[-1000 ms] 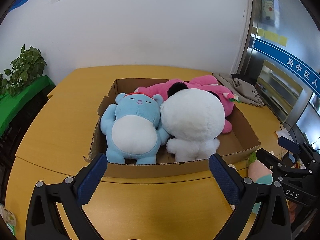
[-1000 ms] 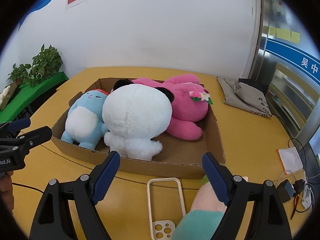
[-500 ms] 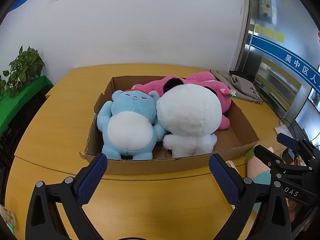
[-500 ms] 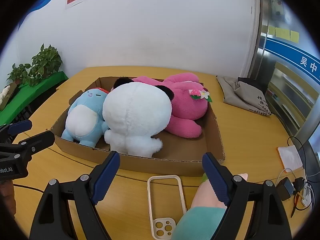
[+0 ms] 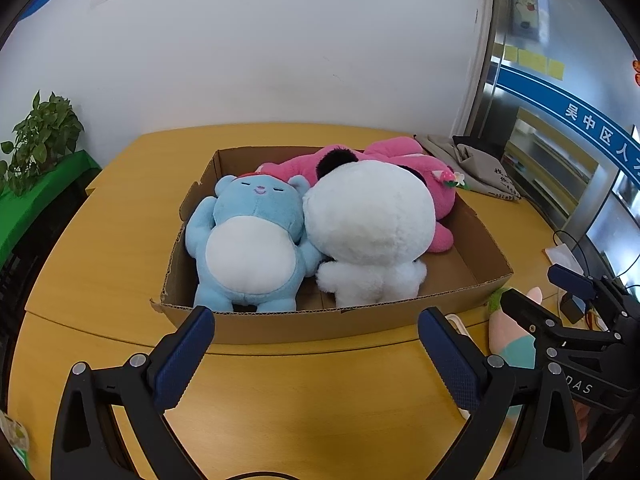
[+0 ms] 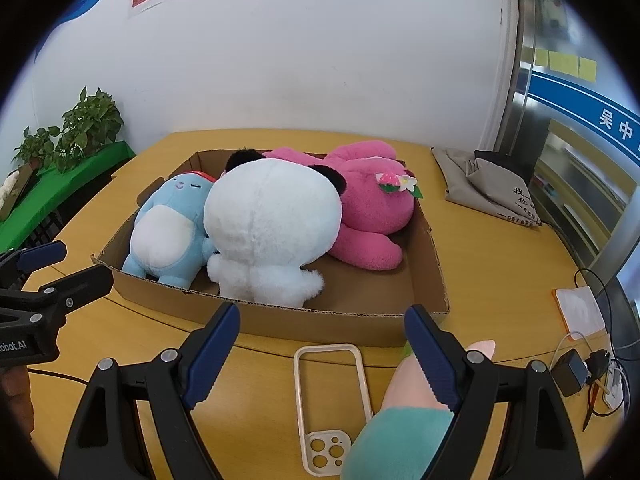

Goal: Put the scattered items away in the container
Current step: 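Move both tools toward the pink pig in the teal shirt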

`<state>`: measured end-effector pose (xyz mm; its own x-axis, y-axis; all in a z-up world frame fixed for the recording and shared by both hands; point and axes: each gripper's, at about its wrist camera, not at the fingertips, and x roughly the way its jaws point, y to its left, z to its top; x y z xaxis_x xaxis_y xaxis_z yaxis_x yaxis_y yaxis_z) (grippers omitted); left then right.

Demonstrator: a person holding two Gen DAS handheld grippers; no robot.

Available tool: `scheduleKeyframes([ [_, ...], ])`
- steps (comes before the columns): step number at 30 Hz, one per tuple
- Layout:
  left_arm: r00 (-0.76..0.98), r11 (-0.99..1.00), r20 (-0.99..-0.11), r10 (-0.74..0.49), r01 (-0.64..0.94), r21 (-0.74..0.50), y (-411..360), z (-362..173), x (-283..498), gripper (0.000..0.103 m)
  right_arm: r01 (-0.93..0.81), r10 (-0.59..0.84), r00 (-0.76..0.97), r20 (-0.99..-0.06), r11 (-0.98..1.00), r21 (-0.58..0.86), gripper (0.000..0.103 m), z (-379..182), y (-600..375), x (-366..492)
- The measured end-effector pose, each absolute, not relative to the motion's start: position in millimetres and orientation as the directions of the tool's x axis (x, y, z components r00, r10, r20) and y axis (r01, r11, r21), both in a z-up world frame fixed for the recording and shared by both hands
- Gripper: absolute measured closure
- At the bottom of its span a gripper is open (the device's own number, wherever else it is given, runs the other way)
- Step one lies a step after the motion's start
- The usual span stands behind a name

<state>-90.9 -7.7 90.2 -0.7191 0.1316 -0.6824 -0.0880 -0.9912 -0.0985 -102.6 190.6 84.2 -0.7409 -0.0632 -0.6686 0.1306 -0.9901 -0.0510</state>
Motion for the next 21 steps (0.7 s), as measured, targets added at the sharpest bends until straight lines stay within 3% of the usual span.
scheduleKeyframes([
  [21, -0.703, -0.988, -0.695, 0.153, -0.101, -0.115, -1.8, 84.8, -85.2, 0.000, 0.130, -0.071, -0.739, -0.669, -0.991, -0.039, 0.018, 83.4, 194.7, -93.6],
])
